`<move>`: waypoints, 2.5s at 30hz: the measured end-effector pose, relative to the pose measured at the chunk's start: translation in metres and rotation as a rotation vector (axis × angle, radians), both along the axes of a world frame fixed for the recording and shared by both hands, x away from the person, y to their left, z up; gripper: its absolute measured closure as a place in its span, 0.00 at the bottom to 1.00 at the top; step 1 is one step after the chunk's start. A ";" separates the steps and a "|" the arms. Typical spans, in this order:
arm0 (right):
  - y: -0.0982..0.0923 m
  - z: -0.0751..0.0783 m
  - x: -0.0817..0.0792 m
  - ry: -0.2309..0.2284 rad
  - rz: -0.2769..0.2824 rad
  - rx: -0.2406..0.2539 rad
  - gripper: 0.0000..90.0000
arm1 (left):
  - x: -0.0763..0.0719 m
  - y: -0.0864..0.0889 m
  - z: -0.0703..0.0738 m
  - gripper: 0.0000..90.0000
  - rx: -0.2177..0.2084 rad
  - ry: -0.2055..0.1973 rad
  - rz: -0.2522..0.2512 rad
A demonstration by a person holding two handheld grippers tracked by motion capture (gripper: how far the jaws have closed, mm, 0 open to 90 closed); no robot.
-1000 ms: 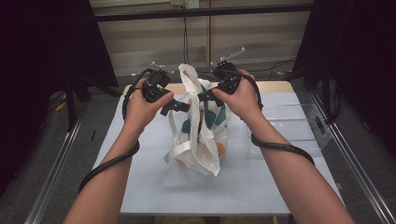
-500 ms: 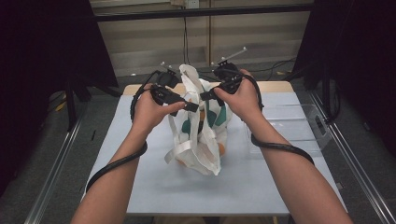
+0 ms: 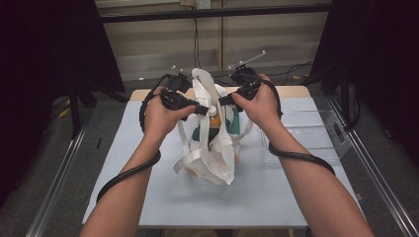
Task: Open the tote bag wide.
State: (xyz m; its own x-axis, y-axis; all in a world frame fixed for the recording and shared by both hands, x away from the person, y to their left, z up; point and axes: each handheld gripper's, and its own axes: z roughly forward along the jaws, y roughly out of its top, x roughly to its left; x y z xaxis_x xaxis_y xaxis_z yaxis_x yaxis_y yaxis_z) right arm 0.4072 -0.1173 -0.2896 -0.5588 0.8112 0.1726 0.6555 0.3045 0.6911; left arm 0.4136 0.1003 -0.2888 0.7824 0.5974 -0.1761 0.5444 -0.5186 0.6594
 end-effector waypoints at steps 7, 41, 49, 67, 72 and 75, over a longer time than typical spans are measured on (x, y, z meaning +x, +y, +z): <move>-0.003 -0.001 -0.001 -0.001 -0.011 -0.016 0.79 | 0.000 -0.001 0.002 0.85 0.025 0.040 -0.002; -0.033 -0.021 0.018 -0.014 -0.101 -0.005 0.90 | 0.024 0.033 -0.007 0.98 0.016 0.031 0.198; -0.040 -0.028 0.023 -0.009 -0.114 -0.003 0.90 | 0.029 0.038 -0.012 0.98 0.040 0.027 0.204; -0.047 -0.040 0.034 0.007 -0.138 0.003 0.91 | 0.040 0.038 -0.018 0.98 0.038 0.019 0.219; -0.050 -0.043 0.038 0.015 -0.147 0.002 0.91 | 0.044 0.039 -0.020 0.98 0.047 0.014 0.225; -0.052 -0.046 0.041 0.015 -0.144 0.010 0.91 | 0.045 0.038 -0.021 0.98 0.042 0.011 0.240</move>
State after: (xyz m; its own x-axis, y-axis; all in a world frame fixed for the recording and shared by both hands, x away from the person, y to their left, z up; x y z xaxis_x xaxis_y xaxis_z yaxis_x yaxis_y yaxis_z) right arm 0.4479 -0.1690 -0.3354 -0.4341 0.8809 0.1887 0.7022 0.1997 0.6834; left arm 0.4584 0.1387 -0.3094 0.6152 0.7730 -0.1552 0.6623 -0.3999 0.6336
